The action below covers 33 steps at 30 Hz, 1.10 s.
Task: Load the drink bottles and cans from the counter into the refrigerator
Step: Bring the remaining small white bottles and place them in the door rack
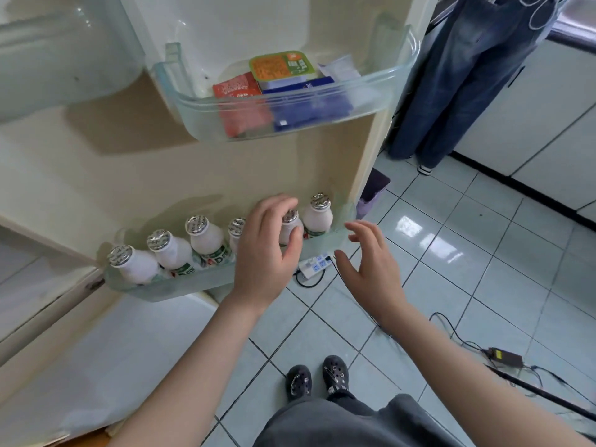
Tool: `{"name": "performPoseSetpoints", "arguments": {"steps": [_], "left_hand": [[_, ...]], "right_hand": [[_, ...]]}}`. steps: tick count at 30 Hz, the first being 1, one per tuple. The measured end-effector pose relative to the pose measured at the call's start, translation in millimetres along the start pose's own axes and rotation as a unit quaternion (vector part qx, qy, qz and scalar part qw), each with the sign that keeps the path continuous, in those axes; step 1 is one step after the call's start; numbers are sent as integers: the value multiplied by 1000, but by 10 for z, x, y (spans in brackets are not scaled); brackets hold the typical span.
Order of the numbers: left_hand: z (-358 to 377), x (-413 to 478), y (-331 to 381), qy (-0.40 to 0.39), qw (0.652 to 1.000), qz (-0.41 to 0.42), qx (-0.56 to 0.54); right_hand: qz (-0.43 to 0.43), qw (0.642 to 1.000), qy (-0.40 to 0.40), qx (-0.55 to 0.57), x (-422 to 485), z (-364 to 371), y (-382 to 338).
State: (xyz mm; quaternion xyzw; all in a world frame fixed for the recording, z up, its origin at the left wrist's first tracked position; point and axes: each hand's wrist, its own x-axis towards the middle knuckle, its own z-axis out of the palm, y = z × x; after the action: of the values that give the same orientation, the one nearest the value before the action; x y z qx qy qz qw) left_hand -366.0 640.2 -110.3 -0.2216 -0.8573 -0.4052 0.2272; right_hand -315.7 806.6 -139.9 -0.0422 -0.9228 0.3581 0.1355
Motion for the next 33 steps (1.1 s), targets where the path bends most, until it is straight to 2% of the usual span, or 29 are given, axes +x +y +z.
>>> {"name": "performPoseSetpoints", "arguments": {"steps": [2,4,6,8,9,10,12,13,14,16,20,22,27,29,33], "left_hand": [[37,-122,-36,32,997,66,-11],[149,-298,-57,26,995,86,-40],[324,-532,-72,-36,996,28,-81],[549,-820,-132,-166,977,-89,-100],[676,-967,-197,-251,950,-158,-98],[801,-1116,-283,-342,908,-225,-86],[1005,-1425,-469,-508,799,-321,-35],[1070,-1575,-538,-564,747,-352,-13],[1106,-1718,-584,-595,707,-381,2],[1114,-1973,-604,-610,667,-428,24],[1049,-2316,-485,-611,648,-450,52],[1067,-2468,-335,-636,637,-431,66],[1260,-2928,206,-666,662,-329,101],[1359,-3195,503,-684,660,-285,120],[1590,-3911,1238,-703,663,-223,128]], "right_hand": [[30,999,9,7,-223,-19,98],[77,997,7,10,-467,-19,252],[144,989,-14,-2,-742,-4,454],[235,969,-70,-28,-1069,5,686],[288,950,-113,-43,-1257,7,808],[342,924,-164,-56,-1460,8,925],[428,861,-265,-73,-1908,5,1124],[456,832,-305,-79,-2145,-3,1202],[478,808,-334,-80,-2382,-13,1256],[516,775,-356,-73,-2844,-46,1306],[602,733,-316,-23,-3576,-154,1317],[626,724,-288,5,-3862,-233,1327],[623,752,-213,36,-4520,-495,1399],[622,761,-177,53,-4895,-655,1432],[650,745,-143,55,-5965,-1012,1507]]}}
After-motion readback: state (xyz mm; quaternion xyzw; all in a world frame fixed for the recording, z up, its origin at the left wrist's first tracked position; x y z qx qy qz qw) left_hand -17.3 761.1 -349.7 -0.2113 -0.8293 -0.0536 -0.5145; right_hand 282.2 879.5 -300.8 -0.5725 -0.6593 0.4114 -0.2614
